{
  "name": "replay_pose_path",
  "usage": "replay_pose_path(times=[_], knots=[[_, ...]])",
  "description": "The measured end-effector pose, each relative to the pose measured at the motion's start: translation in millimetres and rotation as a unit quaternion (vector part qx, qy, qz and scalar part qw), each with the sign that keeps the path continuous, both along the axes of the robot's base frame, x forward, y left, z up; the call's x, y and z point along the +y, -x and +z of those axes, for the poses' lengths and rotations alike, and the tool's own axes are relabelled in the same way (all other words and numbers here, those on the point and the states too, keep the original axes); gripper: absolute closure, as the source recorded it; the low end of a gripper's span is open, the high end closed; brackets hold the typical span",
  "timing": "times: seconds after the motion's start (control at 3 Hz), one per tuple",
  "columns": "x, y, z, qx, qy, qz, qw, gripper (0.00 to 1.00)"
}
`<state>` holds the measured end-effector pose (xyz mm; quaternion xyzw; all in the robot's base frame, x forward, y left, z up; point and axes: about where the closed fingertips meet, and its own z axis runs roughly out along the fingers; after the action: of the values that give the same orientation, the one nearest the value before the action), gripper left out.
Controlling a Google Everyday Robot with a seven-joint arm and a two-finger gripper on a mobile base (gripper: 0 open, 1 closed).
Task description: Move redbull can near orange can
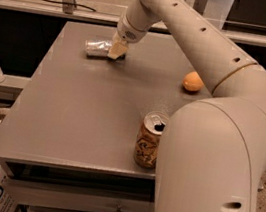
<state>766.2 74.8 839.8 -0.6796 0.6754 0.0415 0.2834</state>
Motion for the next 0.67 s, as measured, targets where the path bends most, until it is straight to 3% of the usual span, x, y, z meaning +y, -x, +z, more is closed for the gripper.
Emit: replay_pose_path(times=[0.33,0.67], knots=[[-8,7,6,0.003,-0.01,0.002,0.9999,0.88],[-21,23,13,0.009,-0.016,0.008,0.9998,1.0]])
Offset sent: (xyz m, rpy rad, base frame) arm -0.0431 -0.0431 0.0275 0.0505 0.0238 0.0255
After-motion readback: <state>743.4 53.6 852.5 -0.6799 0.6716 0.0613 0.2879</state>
